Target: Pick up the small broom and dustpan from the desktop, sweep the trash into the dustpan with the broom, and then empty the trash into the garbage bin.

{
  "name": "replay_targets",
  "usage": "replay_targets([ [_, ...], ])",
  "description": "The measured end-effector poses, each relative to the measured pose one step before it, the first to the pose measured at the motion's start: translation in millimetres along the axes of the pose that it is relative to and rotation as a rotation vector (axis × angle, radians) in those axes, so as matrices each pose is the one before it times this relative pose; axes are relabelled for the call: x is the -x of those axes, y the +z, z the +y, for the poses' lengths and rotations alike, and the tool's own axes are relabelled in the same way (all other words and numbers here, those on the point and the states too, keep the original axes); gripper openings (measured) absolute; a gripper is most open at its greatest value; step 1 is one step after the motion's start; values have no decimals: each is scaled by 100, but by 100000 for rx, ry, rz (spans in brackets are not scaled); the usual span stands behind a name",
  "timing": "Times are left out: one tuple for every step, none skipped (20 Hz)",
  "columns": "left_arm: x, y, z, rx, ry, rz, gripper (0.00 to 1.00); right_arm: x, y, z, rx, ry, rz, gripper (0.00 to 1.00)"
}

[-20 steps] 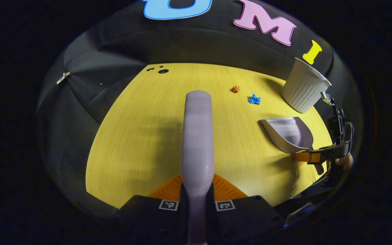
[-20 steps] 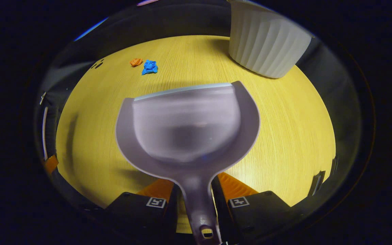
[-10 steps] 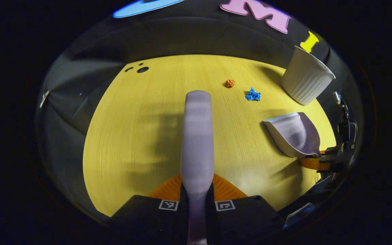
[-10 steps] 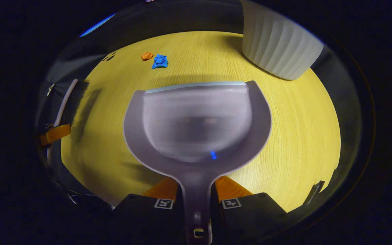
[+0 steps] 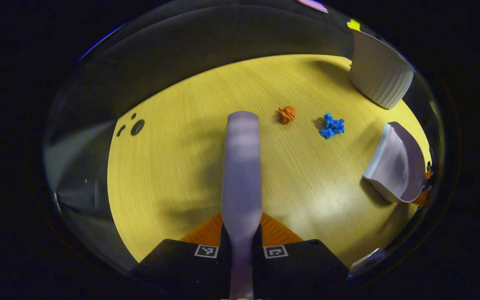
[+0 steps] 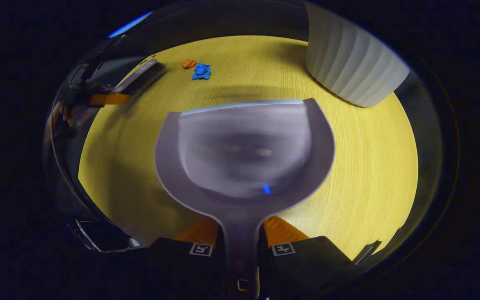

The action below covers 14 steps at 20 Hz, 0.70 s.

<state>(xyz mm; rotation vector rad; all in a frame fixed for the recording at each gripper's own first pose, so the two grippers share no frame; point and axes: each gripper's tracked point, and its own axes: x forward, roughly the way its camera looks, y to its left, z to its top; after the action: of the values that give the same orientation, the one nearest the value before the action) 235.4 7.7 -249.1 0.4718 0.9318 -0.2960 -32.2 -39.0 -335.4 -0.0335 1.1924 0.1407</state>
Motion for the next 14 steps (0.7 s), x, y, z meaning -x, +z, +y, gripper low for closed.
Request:
replay_targets([
  [-819,1195,298,-1904,941,370,25,180,108,-228,1905,666,58,39],
  [-767,1248,466,-2923,1200,-137,25,146,106,-196,1959,817,8,39],
  [-714,1322,310,-4393,816,-169,25,104,188,-286,2248,657,149,32],
  [-691,1164,368,-6001,398,212,25,91,65,-287,1851,516,15,36],
  [-525,1224,294,-6663,197,-860,25,-80,207,-249,919,496,-365,36],
  [-721,1345,-117,-6804,-844,-1021,25,-52,154,-176,502,537,-55,36],
  [-299,1095,-104,-5888,-1569,-640,25,-109,56,-165,620,250,145,36],
  [-256,960,-381,-5172,-2117,-650,25,-26,12,-168,500,140,-60,33],
  [-174,746,-369,-4611,-2100,-265,25,-9,-17,-10,365,75,-67,36],
  [-122,724,-501,-3543,-2680,-662,25,-80,-164,-21,747,-128,-6,39],
  [-109,584,-951,-2635,-3616,-375,24,2,-8,-3,834,-226,-175,36],
  [24,492,-1052,-2853,-3615,-105,25,-20,-29,-30,775,-180,-136,39],
  [160,405,-1135,-3364,-3600,-9,25,-161,-123,-38,348,-114,70,36],
  [154,261,-1174,-2823,-3579,306,25,-59,-131,-79,333,-79,203,36],
])
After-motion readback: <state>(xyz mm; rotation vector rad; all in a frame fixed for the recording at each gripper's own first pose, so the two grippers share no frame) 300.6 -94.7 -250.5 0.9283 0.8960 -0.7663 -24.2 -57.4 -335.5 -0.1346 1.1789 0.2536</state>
